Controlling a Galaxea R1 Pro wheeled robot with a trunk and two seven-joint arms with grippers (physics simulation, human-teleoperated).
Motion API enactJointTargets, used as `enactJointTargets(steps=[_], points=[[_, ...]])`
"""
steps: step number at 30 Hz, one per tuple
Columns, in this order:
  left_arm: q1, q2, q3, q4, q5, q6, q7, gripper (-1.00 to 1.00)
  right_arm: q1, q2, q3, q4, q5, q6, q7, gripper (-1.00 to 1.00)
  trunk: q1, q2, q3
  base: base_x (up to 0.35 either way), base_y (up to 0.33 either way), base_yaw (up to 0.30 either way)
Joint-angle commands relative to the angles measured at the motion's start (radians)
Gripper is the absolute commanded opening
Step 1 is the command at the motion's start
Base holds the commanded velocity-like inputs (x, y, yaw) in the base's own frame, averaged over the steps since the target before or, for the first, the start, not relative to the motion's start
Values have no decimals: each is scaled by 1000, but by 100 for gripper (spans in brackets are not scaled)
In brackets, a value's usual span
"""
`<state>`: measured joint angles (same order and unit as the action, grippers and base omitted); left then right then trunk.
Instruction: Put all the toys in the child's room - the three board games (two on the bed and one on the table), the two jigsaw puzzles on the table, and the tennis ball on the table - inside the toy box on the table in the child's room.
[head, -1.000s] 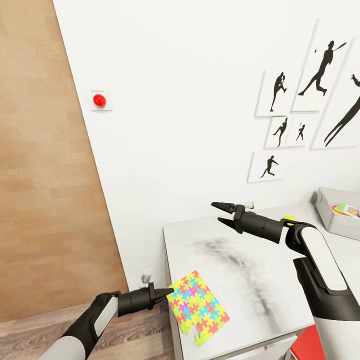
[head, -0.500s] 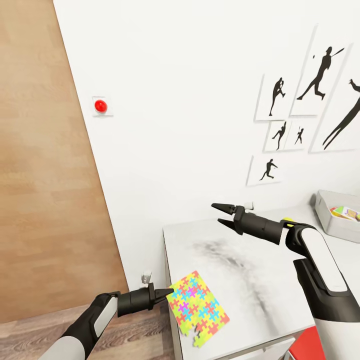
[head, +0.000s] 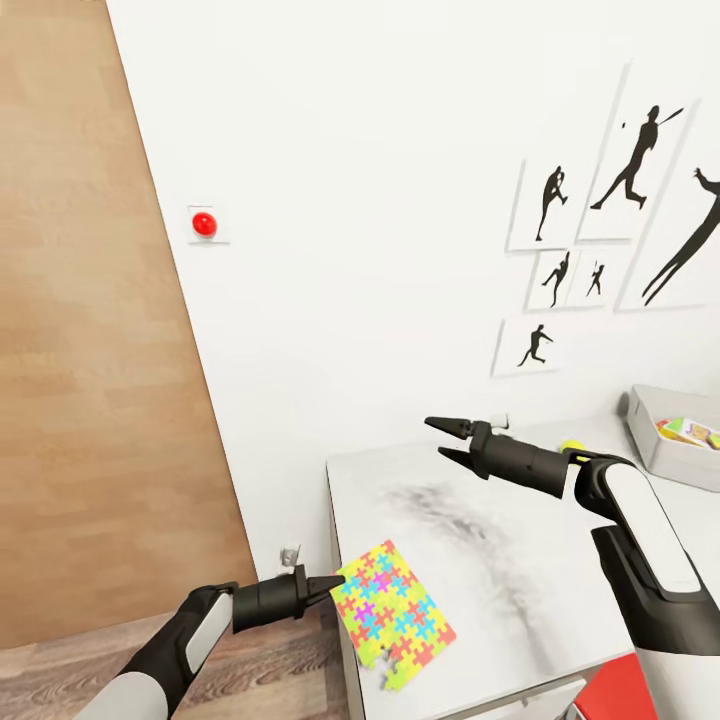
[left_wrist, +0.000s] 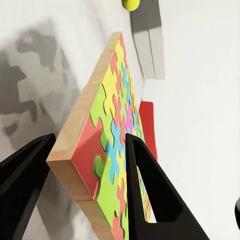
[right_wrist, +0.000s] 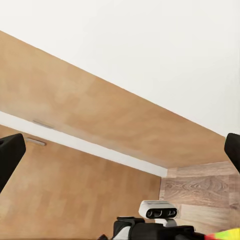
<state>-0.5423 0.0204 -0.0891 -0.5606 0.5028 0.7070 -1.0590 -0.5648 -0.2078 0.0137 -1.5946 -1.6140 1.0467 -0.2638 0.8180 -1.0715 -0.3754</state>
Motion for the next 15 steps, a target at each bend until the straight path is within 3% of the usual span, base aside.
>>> enactJointTargets(steps=[1, 4, 8, 11, 15], points=[[0, 2, -4, -1, 6, 5, 2, -100, 6, -2, 2, -1, -10, 0, -10, 100, -4, 6, 2, 0, 0, 0], [-1, 4, -3, -1, 6, 6, 2, -100, 42, -13, 3, -1, -9, 0, -10, 100, -15, 27, 11, 0, 0, 0], [-1, 21, -2, -12, 8, 9, 2, -100, 100, -75, -10, -1, -5, 0, -3, 100, -31, 55, 24, 0, 0, 0], [-1, 26, -3, -26, 8, 11, 3, -100, 126, -118, -74, -2, -3, 0, 34, 100, -42, 76, 33, 0, 0, 0], [-1, 27, -3, -30, 8, 13, 4, -100, 169, -135, -162, -2, 1, 0, 136, 100, -58, 104, 46, 0, 0, 0]])
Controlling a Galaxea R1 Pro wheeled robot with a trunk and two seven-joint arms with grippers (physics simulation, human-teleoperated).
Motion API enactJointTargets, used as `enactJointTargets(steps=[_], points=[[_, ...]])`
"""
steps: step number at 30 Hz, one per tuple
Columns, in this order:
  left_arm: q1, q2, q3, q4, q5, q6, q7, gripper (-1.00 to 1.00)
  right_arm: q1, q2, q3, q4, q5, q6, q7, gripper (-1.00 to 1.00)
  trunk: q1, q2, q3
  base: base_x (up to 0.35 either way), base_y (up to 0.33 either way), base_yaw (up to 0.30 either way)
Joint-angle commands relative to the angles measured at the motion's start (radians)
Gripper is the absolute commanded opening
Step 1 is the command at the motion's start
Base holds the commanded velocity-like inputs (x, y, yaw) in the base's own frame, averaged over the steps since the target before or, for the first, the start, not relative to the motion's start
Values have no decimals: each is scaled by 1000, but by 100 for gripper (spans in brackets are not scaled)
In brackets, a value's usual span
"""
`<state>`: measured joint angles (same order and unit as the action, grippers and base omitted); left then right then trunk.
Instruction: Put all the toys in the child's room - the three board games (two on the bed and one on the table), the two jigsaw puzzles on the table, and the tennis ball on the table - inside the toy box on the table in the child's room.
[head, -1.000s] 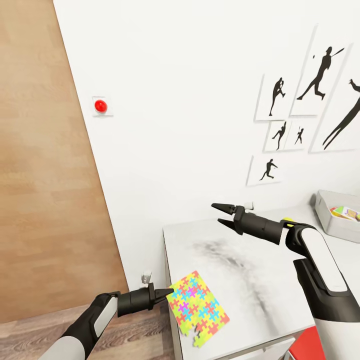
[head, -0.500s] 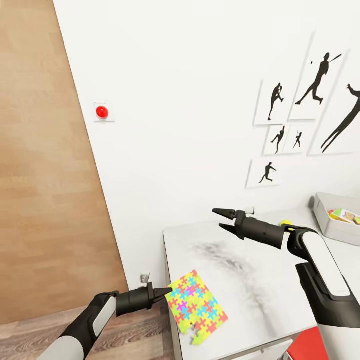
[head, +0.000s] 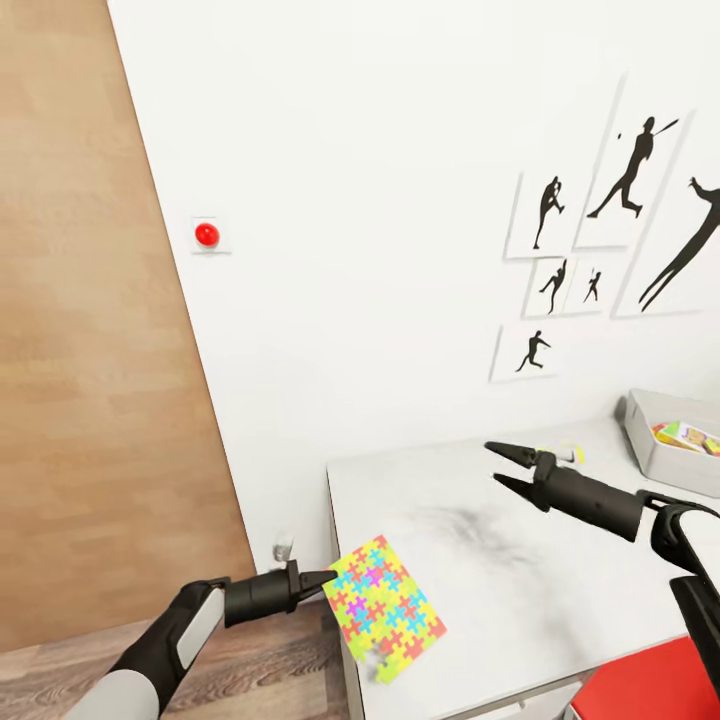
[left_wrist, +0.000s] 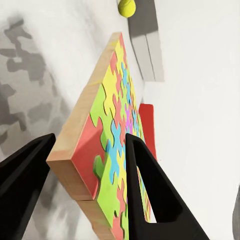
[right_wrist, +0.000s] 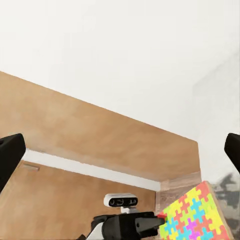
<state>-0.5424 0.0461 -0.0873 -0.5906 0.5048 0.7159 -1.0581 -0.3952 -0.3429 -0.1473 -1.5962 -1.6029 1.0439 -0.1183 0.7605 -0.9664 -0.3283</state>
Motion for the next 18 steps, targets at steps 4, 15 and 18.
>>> enactJointTargets(steps=[4, 15, 18], points=[[-1, 17, -3, -3, 5, 7, 2, -100, 54, -6, -140, -1, -7, 3, 97, 100, -15, 27, 11, 0, 0, 0], [-3, 181, 12, -5, 8, 41, -95, -100, 309, -61, -482, -1, -3, 3, 438, 100, -57, 104, 46, 0, 0, 0], [-3, 185, 12, -5, 8, 42, -100, -100, 318, -56, -487, -1, -3, 3, 445, 100, -69, 125, 55, 0, 0, 0]])
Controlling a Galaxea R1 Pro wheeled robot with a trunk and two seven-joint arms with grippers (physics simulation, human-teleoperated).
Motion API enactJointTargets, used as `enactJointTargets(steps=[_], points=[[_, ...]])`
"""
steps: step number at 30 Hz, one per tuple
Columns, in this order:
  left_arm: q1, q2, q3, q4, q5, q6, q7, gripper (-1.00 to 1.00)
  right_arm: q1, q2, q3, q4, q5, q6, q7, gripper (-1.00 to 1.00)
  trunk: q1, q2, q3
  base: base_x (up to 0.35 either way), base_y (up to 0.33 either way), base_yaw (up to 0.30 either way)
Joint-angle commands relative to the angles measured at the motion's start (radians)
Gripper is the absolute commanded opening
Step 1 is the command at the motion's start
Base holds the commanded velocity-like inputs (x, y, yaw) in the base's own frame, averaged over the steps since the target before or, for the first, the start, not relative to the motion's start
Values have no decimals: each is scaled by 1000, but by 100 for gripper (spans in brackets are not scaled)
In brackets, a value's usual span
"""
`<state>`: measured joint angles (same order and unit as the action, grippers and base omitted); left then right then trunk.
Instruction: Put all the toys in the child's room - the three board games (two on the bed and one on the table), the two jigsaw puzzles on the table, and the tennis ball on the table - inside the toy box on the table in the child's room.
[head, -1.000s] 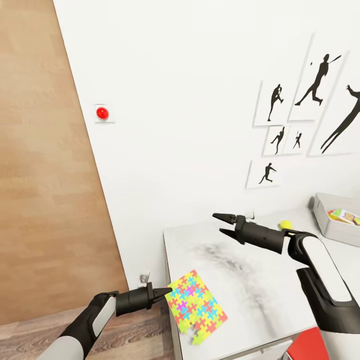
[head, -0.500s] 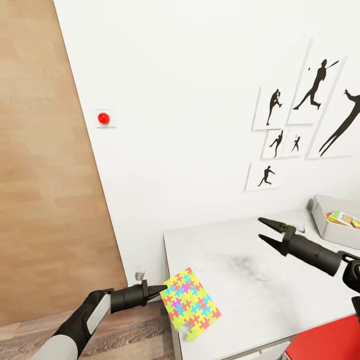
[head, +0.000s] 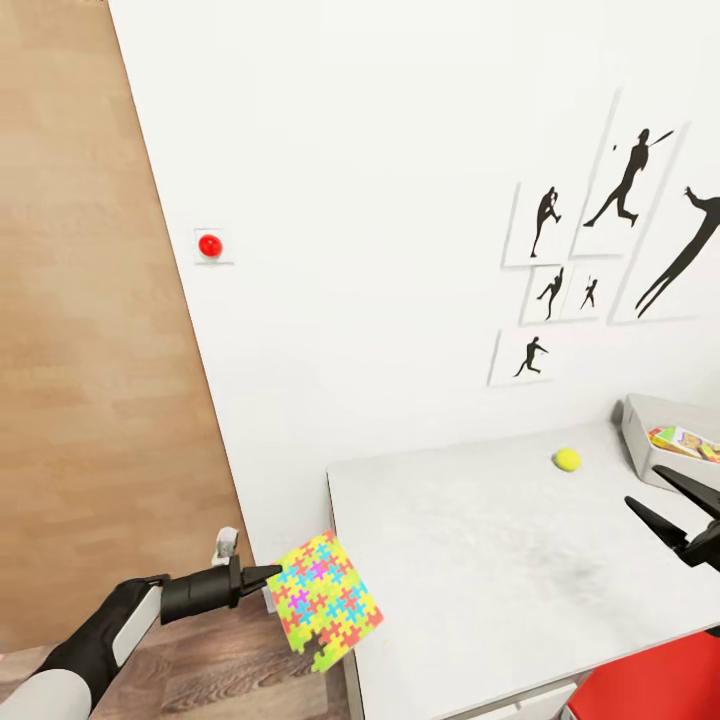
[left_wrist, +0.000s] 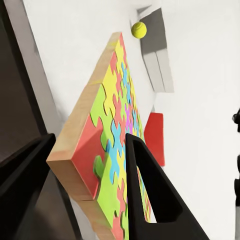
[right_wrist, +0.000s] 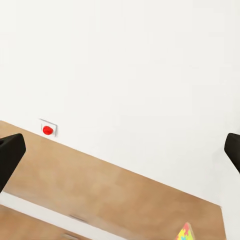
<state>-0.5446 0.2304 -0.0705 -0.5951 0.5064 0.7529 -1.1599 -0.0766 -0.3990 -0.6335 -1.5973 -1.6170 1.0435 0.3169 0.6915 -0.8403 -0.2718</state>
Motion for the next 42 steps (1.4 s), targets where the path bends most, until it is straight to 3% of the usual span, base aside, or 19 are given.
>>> enactJointTargets(steps=[1, 10, 16, 25, 32, 36, 42], points=[[-1, 2, -5, 0, 6, 5, 1, -100, -1, 1, -2, 0, 11, 4, 11, 100, -4, 6, 2, 0, 0, 0], [-1, 3, -5, 0, 6, 21, 0, -100, 0, 8, 12, 1, 13, 4, 11, 100, -38, 69, 32, 0, 0, 0], [-3, 3, -5, -27, 5, 78, 1, -100, 0, 11, 39, 1, 73, 4, 13, 100, -61, 111, 59, 0, 0, 0], [-3, 4, -10, -79, 5, 162, -1, -100, 0, 12, 43, 1, 82, 4, 18, 100, -96, 174, 102, -88, 0, 0], [-3, 6, -9, -84, 2, 166, -1, -100, 0, 14, 43, 1, 83, 4, 19, 100, -123, 223, 136, -23, 0, 0], [-3, 8, -8, -84, 1, 167, -1, -100, 0, 39, 46, 2, 84, 4, 18, 100, -138, 251, 155, -160, 0, 0], [-3, 10, -7, -84, 0, 166, -1, -100, 0, 47, 49, 1, 84, 4, 18, 100, -161, 293, 184, -78, 0, 28]])
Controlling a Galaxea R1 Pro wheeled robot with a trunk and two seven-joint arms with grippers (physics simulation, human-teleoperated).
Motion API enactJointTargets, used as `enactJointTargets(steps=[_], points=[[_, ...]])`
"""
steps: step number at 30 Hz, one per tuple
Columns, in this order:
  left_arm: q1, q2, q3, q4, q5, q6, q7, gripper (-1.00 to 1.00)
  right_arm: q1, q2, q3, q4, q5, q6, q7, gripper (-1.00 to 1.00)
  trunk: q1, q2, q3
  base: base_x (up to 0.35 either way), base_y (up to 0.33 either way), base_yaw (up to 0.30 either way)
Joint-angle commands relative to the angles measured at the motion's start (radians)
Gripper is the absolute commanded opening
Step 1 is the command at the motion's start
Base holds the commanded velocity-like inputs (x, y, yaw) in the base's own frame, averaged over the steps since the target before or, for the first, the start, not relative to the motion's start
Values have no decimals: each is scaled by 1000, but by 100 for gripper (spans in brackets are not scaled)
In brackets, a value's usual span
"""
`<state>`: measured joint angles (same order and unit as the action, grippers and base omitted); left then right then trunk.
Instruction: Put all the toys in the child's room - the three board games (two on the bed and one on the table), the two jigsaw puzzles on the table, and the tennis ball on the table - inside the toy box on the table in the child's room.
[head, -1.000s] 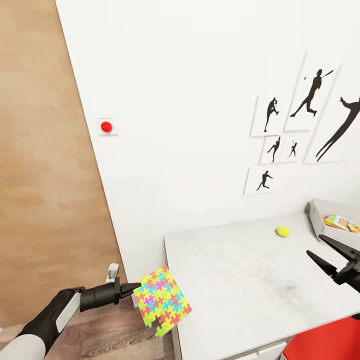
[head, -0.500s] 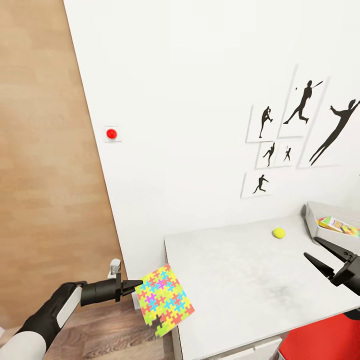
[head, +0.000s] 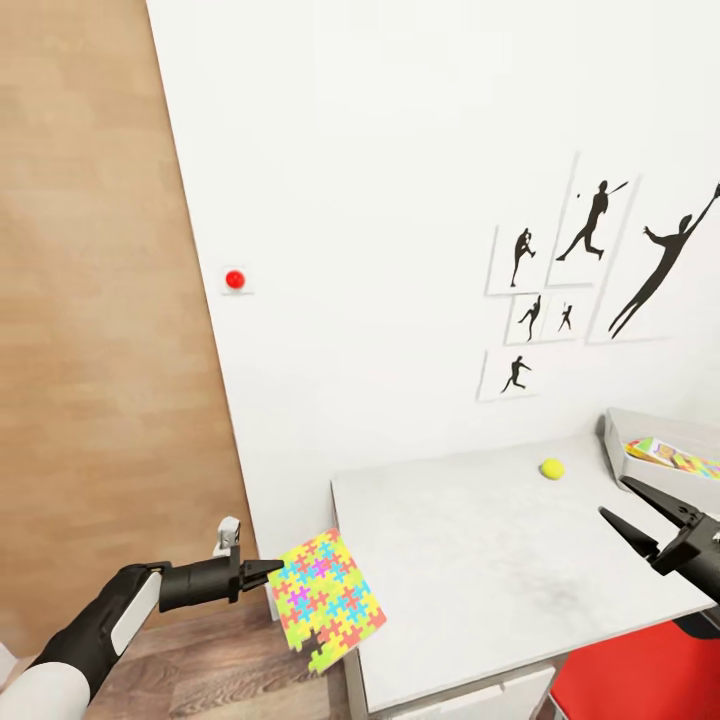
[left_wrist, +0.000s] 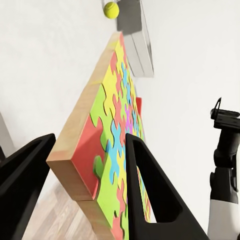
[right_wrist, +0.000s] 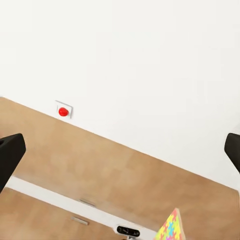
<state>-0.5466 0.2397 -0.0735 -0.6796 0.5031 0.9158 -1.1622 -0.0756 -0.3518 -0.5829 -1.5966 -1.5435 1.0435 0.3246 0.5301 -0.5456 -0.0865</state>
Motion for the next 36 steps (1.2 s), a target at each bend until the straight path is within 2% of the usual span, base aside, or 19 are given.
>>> enactJointTargets(steps=[1, 3, 6, 9, 21, 27, 36], points=[[-1, 1, -4, 0, 3, 3, 1, -100, -1, 0, -1, 0, 11, 4, 10, 100, -3, 6, 3, -13, 0, 62], [-1, 1, -4, 0, 3, 3, 1, -100, -1, 1, 2, 1, 16, 4, 9, 100, -11, 20, 13, -5, 0, 69], [-1, 1, -5, 0, 3, 3, 1, -100, -1, 3, 1, 1, 80, 4, 10, 100, -23, 41, 27, -72, 0, 89], [-1, 1, -5, 0, 3, 3, 1, -100, -1, 3, 0, 1, 99, 4, 11, 100, -34, 62, 40, -255, 0, 122], [-1, 1, -5, 0, 3, 3, 1, -100, -1, 6, 11, 1, 105, 4, 11, 100, -80, 146, 79, -24, 0, 21], [-1, 1, -5, 0, 3, 3, 1, -100, -1, 24, 10, 1, 105, 4, 13, 100, -80, 146, 82, 0, 0, -158], [-1, 1, -5, 0, 3, 3, 1, -100, -1, 31, 9, 1, 105, 4, 12, 100, -80, 146, 89, 0, 0, -226]])
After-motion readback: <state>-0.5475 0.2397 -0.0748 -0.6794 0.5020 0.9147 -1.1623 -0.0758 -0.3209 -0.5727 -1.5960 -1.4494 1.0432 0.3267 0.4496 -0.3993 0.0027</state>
